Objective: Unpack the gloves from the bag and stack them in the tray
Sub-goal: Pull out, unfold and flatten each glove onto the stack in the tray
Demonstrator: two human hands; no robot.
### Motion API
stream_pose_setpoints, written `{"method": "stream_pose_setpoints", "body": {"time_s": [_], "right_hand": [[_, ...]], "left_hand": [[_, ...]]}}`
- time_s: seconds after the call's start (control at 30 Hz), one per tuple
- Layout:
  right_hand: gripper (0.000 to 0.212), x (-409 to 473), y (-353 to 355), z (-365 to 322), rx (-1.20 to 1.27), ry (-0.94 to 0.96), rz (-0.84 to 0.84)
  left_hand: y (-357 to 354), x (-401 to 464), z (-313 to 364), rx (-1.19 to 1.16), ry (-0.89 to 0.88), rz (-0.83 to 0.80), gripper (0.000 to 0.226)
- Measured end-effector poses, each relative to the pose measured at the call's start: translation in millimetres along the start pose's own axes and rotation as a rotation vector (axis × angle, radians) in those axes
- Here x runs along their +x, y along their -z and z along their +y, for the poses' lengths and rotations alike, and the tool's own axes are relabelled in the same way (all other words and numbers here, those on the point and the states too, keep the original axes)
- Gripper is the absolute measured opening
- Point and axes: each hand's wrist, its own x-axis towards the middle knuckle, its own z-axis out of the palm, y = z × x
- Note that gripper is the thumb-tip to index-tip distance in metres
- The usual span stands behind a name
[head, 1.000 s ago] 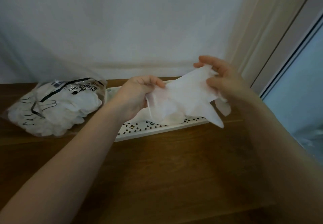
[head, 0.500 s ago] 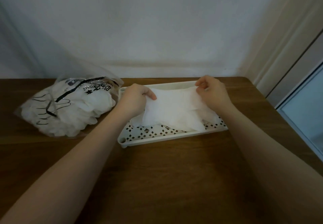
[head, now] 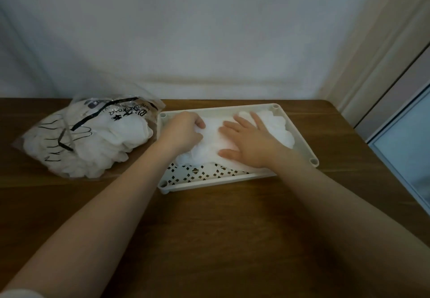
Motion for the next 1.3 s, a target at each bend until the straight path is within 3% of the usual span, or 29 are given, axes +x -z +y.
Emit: {"method": "stream_pose_setpoints", "body": {"time_s": [0.27, 0.43, 0.5, 0.57, 0.67, 0.8, 0.9, 1.1, 1.2, 1.3], "right_hand": [[0.121, -14, -18, 29, 0.085, -0.345, -0.099], [0.13, -12, -16, 34, 0.193, -0.408, -0.209], [0.13, -17, -7, 29, 0.183, -0.414, -0.175], [0.118, -24, 3, 15, 0.133, -0.359, 0.023], [0.088, -33, 26, -21, 0.272, -0.12, 0.422], [0.041, -23, 46, -83, 0.356, 0.203, 0.644], [0.027, -2, 52, -119, 0.447, 0.269, 0.586], [0.024, 72, 28, -170, 0.433, 0.141, 0.314], [0.029, 94, 14, -178, 0.4, -0.016, 0.359], [0.025, 98, 18, -177, 0.664, -0.157, 0.428]], "left_hand": [[-5, -6, -14, 0.126, -0.038, 0.006, 0.043], [-7, -11, -22, 0.465, -0.11, -0.032, 0.041], [-5, -12, -26, 0.447, -0.113, -0.108, 0.044], [1, -16, -29, 0.257, -0.111, -0.102, 0.045], [13, -27, -30, -0.012, -0.232, 0.175, 0.038], [36, -56, -34, -0.109, -0.484, 0.439, 0.026], [49, -72, -44, -0.056, -0.471, 0.574, 0.038], [66, -75, -78, -0.125, -0.378, 0.708, 0.044], [68, -66, -97, -0.22, -0.223, 0.751, 0.043], [68, -58, -108, -0.277, -0.13, 0.661, 0.038]]}}
